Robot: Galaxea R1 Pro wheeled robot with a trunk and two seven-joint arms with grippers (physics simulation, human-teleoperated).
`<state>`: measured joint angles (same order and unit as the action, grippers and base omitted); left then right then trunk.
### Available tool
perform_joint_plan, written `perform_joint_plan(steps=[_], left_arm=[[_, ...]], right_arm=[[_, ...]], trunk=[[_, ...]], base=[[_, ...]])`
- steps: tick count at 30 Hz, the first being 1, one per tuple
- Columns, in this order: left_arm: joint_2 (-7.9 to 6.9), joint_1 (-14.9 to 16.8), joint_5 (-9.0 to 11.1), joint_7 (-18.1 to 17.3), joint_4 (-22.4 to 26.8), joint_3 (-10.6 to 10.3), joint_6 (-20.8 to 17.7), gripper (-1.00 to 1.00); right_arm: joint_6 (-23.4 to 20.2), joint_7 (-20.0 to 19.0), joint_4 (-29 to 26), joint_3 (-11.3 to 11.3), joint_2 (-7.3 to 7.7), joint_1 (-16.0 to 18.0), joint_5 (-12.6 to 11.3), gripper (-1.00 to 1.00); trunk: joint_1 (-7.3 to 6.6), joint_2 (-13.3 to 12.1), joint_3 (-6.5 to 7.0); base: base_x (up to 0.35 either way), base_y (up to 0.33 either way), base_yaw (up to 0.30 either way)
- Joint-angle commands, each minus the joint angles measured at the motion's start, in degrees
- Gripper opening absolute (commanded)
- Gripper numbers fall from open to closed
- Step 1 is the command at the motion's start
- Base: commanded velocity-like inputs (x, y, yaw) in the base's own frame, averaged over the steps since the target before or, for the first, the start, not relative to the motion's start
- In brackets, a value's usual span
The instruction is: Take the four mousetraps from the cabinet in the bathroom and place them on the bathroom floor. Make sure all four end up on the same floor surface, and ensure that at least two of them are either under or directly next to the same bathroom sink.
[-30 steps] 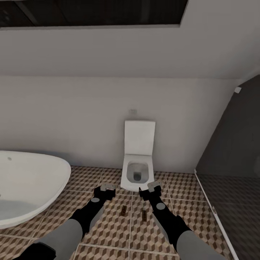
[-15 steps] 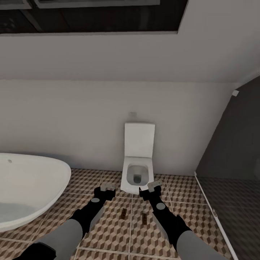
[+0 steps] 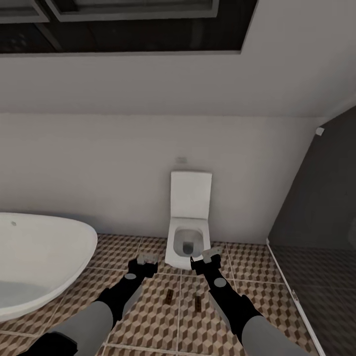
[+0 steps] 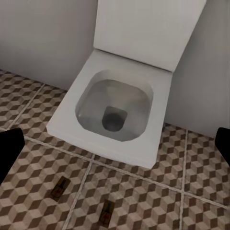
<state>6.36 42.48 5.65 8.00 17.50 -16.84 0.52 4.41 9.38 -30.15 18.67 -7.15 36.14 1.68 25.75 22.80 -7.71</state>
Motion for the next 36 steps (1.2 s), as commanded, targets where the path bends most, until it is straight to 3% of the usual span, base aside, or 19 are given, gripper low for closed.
perform_joint_plan(steps=[1, 11, 20, 23, 28, 36], left_arm=[[0.04, 0.06, 0.59, 0.35, -0.38, -0.49, 0.1, 1.0], [0.53, 0.06, 0.59, -0.49, -6.79, -0.48, 0.67, 1.0], [0.62, 0.04, 0.59, -1.38, -13.27, -0.48, 1.89, 1.0], [0.5, 0.0, 0.59, -1.53, -15.94, -0.48, 2.6, 1.0], [0.41, -0.08, 0.59, -2.83, -20.07, -0.48, 4.04, 1.0], [-0.57, -0.32, 0.71, -5.51, -21.71, -0.37, 4.95, 1.0]], right_arm=[[0.09, 0.46, 0.12, 0.29, 0.02, 0.07, 0.17, 1.0], [2.18, 0.46, 3.0, 0.29, 0.39, 0.07, 0.02, 1.0], [14.77, 0.46, 18.49, 0.12, 0.76, 0.07, 0.03, 1.0], [20.28, 0.46, 24.64, 0.13, 1.54, 0.02, -0.13, 1.0], [24.74, 0.42, 27.98, 0.14, 3.95, -0.73, -0.83, 1.0], [26.35, 0.22, 29.04, 0.1, 5.91, -3.72, -3.83, 1.0]], trunk=[[0.03, 0.12, -0.08], [0.03, 0.12, 0.05], [0.03, 0.12, 0.06], [0.03, 0.12, 0.06], [0.03, 0.12, 0.06], [0.03, 0.12, 0.06]], base=[[0.0, 0.0, 0.0], [0.0, 0.0, 0.0], [0.0, 0.0, 0.0], [0.0, 0.0, 0.0], [0.0, 0.0, 0.0], [0.0, 0.0, 0.0]])
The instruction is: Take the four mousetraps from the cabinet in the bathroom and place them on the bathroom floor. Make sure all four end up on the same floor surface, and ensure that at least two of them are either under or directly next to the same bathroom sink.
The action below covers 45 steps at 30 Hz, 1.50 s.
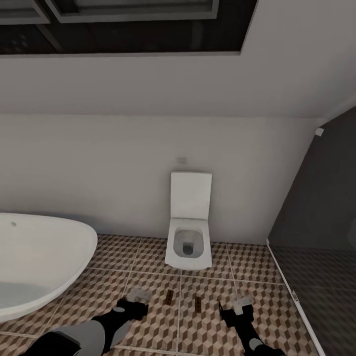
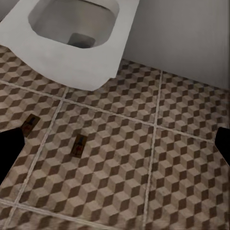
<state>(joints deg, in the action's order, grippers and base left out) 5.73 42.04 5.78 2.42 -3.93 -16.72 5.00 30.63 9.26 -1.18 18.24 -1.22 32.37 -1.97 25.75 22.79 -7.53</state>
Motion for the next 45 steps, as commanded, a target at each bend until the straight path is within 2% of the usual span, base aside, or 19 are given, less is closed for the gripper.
perform_joint_plan(steps=[1, 6, 12, 18, 26, 28, 32, 37, 40, 45], left_arm=[[-0.12, 0.09, 0.61, -0.04, -0.36, -0.48, 0.58, 1.0], [-1.0, -0.25, 0.7, -0.32, -0.55, -0.44, 0.97, 1.0], [-2.1, -1.22, 0.79, -0.38, -0.63, -0.43, 1.12, 1.0], [-2.5, -2.64, 0.8, -0.39, -0.71, -0.42, 1.18, 1.0], [-2.8, -5.31, 0.86, 0.0, -0.73, -0.41, 2.47, 1.0], [-3.04, -5.96, 0.87, 0.13, -0.73, -0.38, 3.72, 1.0], [-4.08, -7.82, 0.98, 0.98, -0.73, -0.36, 10.56, 1.0], [-4.92, -8.97, 1.44, 5.56, -0.75, -0.37, 18.36, 1.0], [-5.04, -9.86, 1.64, 10.14, -0.79, -0.39, 21.21, 1.0], [-5.02, -11.02, 1.73, 12.86, -0.81, -0.39, 22.72, 1.0]], right_arm=[[0.22, 0.32, 0.1, 0.54, 0.15, -0.35, -0.63, 1.0], [1.1, -0.59, 0.22, 0.56, 0.59, -1.74, -2.45, 1.0], [3.31, -4.77, 0.29, 0.5, 1.64, -3.58, -3.7, 1.0], [3.87, -7.0, 0.3, 0.49, 2.48, -4.09, -4.46, 1.0], [4.06, -7.88, 0.3, 0.54, 2.76, -4.59, -5.58, 1.0], [4.07, -7.93, 0.3, 0.52, 2.78, -4.62, -5.66, 1.0], [4.08, -8.0, 0.3, 0.5, 2.8, -4.67, -5.76, 1.0], [4.09, -8.02, 0.3, 0.49, 2.8, -4.68, -5.77, 1.0], [4.09, -8.02, 0.3, 0.5, 2.8, -4.68, -5.8, 1.0], [4.09, -7.99, 0.3, 0.5, 2.81, -4.69, -5.81, 1.0]], trunk=[[0.04, 0.13, -0.12], [0.04, 0.13, -0.12], [0.04, 0.13, -0.12], [0.04, 0.13, -0.12], [0.04, 0.13, -0.12], [0.04, 0.13, -0.12], [0.04, 0.13, -0.12], [0.04, 0.13, -0.12], [0.04, 0.13, -0.12], [0.04, 0.13, -0.12]], base=[[0.0, 0.0, 0.0], [0.0, 0.0, 0.0], [0.0, 0.0, 0.0], [0.0, 0.0, 0.0], [0.0, 0.0, 0.0], [0.0, 0.0, 0.0], [0.0, 0.0, 0.0], [0.0, 0.0, 0.0], [0.0, 0.0, 0.0], [0.0, 0.0, 0.0]])
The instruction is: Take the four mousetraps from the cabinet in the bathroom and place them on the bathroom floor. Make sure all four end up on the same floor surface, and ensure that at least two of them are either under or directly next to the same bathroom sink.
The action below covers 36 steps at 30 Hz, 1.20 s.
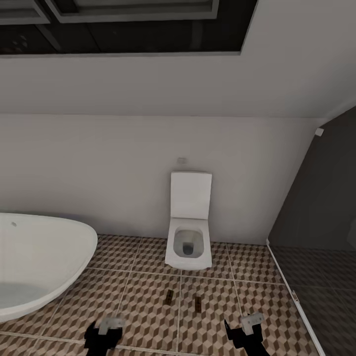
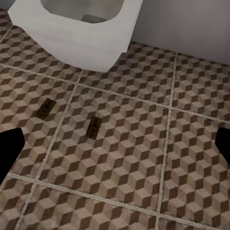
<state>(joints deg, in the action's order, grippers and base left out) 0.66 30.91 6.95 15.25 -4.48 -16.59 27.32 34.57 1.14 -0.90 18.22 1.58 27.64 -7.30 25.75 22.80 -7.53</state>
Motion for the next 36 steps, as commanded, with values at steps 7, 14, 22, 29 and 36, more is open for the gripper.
perform_joint_plan(steps=[7, 14, 22, 29, 36], left_arm=[[0.11, -0.89, 0.6, 1.51, -0.23, -0.48, 1.18, 1.0], [0.2, -1.16, 1.16, 1.92, -0.07, -0.46, 1.45, 1.0], [0.63, -1.2, 1.56, 1.68, 0.0, -0.45, 1.33, 1.0], [0.6, -1.22, 1.59, 1.56, 0.0, -0.44, 1.26, 1.0], [0.36, -1.22, 1.65, 1.54, 0.0, -0.38, 1.25, 1.0]], right_arm=[[0.1, 0.14, 0.03, 0.54, -0.03, 0.04, -0.48, 1.0], [0.0, 0.28, 0.03, 0.57, -0.08, 0.04, -0.5, 1.0], [-0.14, 0.62, -0.04, 0.55, -0.2, 0.04, -0.48, 1.0], [-0.19, 0.62, -0.05, 0.55, -0.5, 0.04, -0.49, 1.0], [-0.2, 0.61, -0.03, 0.51, -0.59, 0.04, -0.49, 1.0]], trunk=[[0.04, 0.12, -0.12], [0.04, 0.12, -0.12], [0.04, 0.12, -0.12], [0.04, 0.12, -0.12], [0.04, 0.12, -0.01]], base=[[0.0, 0.0, 0.0], [0.0, 0.0, 0.0], [0.0, 0.0, 0.0], [0.0, 0.0, -0.009], [0.0, 0.0, -0.162]])
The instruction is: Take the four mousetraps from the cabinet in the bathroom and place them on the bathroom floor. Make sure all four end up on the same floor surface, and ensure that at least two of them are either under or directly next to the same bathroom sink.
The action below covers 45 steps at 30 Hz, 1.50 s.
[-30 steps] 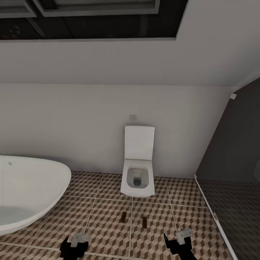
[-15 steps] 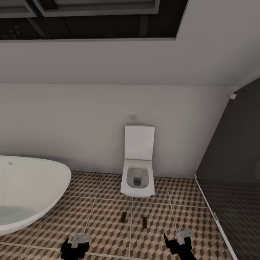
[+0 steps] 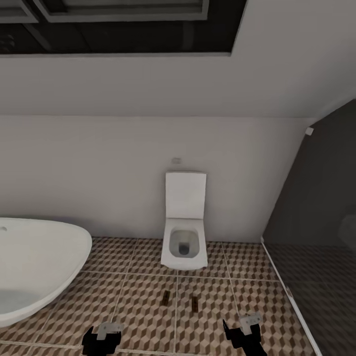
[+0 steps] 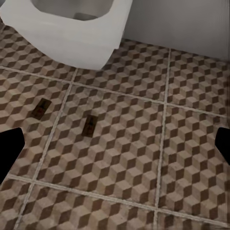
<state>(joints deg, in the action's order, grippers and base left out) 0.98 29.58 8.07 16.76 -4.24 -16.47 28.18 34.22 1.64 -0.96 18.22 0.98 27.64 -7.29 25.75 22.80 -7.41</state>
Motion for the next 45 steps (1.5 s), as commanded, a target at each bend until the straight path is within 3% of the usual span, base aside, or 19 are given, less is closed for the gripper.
perform_joint_plan(steps=[1, 16, 45], left_arm=[[0.03, 0.12, 0.54, 0.03, -0.25, -0.5, 0.38, 1.0], [0.05, 0.09, 0.52, 0.03, -0.25, -0.55, 0.38, 1.0], [0.26, 0.07, 0.54, -0.06, -0.31, -0.58, 0.29, 1.0]], right_arm=[[0.15, 0.12, 0.05, 0.51, -0.01, 0.04, -0.51, 1.0], [0.15, 0.15, 0.01, 0.5, -0.02, 0.04, -0.49, 1.0], [0.06, 0.15, 0.01, 0.5, -0.02, 0.04, -0.46, 1.0]], trunk=[[0.04, 0.12, -0.09], [0.04, 0.12, 0.38], [0.04, 0.12, 0.44]], base=[[0.0, 0.0, -0.229], [0.0, 0.0, -0.217], [0.0, 0.0, -0.016]])
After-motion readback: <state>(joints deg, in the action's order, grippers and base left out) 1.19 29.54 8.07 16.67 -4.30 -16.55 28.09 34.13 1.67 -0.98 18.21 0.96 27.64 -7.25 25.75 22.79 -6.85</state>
